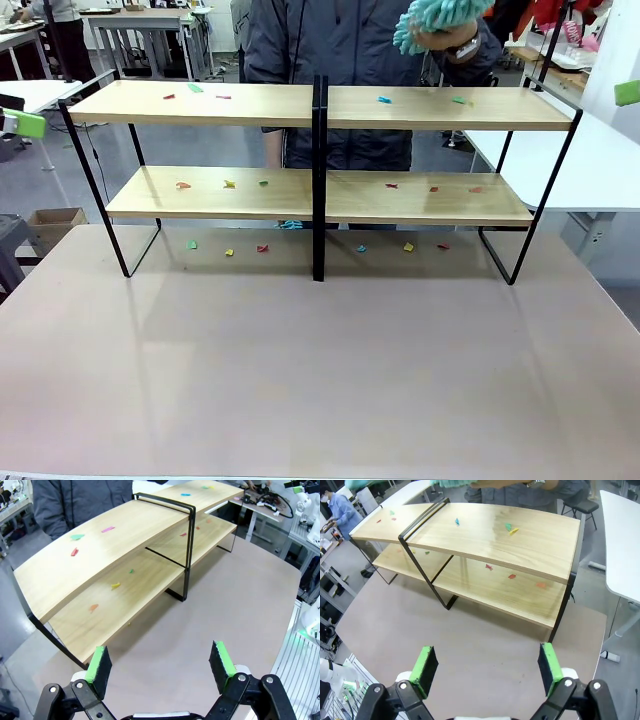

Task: Clean the shelves.
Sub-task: Pick up the Duster when the human hands it over.

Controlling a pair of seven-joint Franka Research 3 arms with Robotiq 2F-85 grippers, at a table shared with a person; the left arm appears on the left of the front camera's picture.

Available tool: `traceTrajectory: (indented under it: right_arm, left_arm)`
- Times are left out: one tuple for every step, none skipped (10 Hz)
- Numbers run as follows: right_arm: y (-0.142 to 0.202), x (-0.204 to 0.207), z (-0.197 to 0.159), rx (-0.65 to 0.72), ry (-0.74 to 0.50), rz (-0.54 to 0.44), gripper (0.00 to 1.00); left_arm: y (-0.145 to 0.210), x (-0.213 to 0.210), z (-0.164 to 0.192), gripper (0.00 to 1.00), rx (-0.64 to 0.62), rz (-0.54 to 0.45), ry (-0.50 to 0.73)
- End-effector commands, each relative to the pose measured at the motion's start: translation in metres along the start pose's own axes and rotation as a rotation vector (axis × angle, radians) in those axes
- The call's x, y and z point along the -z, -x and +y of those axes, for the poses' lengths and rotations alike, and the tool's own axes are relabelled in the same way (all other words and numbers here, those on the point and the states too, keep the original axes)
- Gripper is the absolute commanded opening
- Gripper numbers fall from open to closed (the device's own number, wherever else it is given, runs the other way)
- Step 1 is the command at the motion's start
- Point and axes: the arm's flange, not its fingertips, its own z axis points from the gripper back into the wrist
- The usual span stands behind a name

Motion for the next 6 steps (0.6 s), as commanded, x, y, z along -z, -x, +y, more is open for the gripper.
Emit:
traceTrajectory:
  right_arm:
    - [0.0, 0.0, -0.001, -0.002, -0.002, 0.001, 1.0]
    - [0.0, 0.0, -0.001, -0.002, -0.002, 0.001, 1.0]
    - [0.0, 0.0, -0.001, -0.002, -0.002, 0.001, 1.0]
    - [0.0, 0.0, 0.0, 0.0, 0.0, 0.0, 1.0]
    - [-0.048, -0.007, 0.0, 0.129, -0.047, 0.032, 1.0]
    - [-0.092, -0.004, -0.001, 0.287, -0.131, 0.021, 1.0]
  left_arm:
    - [0.0, 0.001, -0.001, 1.0, 0.007, 0.001, 0.008]
    - [0.0, 0.001, -0.001, 1.0, 0.007, 0.001, 0.008]
    - [0.0, 0.001, -0.001, 1.0, 0.007, 0.001, 0.008]
    - [0.0, 0.001, -0.001, 1.0, 0.007, 0.001, 0.008]
    - [0.0, 0.001, -0.001, 1.0, 0.007, 0.001, 0.008]
    - [0.0, 0.001, -0.001, 1.0, 0.007, 0.001, 0.008]
